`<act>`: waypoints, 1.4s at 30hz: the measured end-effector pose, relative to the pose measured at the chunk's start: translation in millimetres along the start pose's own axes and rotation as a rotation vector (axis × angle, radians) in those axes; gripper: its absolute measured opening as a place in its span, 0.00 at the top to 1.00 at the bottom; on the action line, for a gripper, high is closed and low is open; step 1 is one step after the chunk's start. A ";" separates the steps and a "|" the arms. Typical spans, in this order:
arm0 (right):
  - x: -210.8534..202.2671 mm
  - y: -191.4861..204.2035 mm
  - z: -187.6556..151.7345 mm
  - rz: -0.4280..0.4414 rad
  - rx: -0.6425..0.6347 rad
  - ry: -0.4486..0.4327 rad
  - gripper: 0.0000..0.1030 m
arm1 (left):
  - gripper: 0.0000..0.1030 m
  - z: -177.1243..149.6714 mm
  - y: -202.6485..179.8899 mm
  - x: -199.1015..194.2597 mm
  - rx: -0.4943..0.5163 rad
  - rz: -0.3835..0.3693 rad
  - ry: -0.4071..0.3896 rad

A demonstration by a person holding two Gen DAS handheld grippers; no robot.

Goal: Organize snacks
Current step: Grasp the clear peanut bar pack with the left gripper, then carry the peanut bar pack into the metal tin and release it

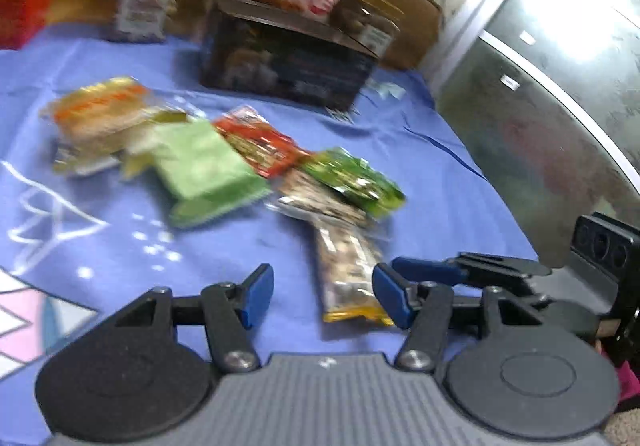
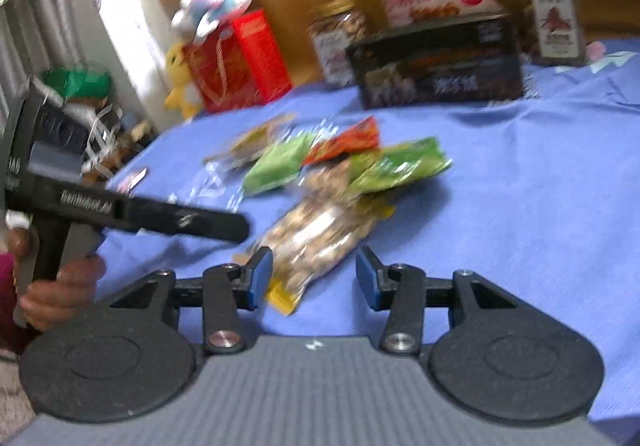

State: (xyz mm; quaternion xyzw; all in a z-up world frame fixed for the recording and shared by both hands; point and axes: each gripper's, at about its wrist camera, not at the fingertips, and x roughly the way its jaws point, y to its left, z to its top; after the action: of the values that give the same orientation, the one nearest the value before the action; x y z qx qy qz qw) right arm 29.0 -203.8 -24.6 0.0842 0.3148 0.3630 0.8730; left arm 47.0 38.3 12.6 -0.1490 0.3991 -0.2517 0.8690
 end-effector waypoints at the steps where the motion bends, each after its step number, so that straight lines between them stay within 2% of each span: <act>1: 0.9 3.7 -2.1 -0.011 -0.021 0.007 0.52 | 0.46 0.5 -1.3 5.9 -0.004 -0.021 0.017; 3: 2.6 8.6 -4.9 -0.019 -0.040 0.003 0.51 | 0.45 -2.0 -3.5 13.6 -0.011 -0.044 0.021; 6: 9.1 16.0 -6.7 0.006 -0.050 0.006 0.51 | 0.50 -3.7 -10.3 16.7 -0.009 -0.046 0.025; 8: 13.0 33.5 -8.8 -0.029 -0.133 0.002 0.54 | 0.59 -5.2 -13.5 14.2 0.004 -0.021 0.027; 10: 17.0 49.5 -9.2 -0.044 -0.223 -0.003 0.55 | 0.60 -9.8 -11.8 2.5 -0.002 0.001 0.021; 13: 21.3 58.3 -4.2 0.023 -0.240 -0.011 0.60 | 0.60 -15.0 -1.1 -20.9 -0.039 0.023 -0.014; 16: 28.6 68.7 2.4 0.100 -0.260 -0.019 0.60 | 0.60 -22.7 8.6 -46.5 -0.087 0.045 -0.064; 20: 35.6 86.1 11.6 0.132 -0.342 -0.059 0.60 | 0.60 -15.1 10.3 -65.6 -0.093 0.088 -0.124; 24: 37.0 84.4 29.8 0.120 -0.365 -0.102 0.60 | 0.60 8.4 8.1 -64.6 -0.070 0.101 -0.154; 29: 36.4 69.1 51.6 0.042 -0.388 -0.143 0.60 | 0.60 47.8 -2.9 -42.5 0.011 0.104 -0.154; 37: 35.8 7.1 114.5 -0.061 -0.325 -0.226 0.60 | 0.60 138.2 -28.4 10.3 0.134 0.110 -0.188; 42: 58.3 -26.9 148.2 -0.133 -0.295 -0.262 0.60 | 0.60 187.6 -23.9 49.5 0.131 0.117 -0.203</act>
State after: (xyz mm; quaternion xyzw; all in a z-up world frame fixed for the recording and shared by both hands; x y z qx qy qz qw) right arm 166.5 -171.2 53.5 -0.0188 0.1468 0.3329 0.9313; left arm 211.0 1.9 112.5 -0.0931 0.2997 -0.2096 0.9261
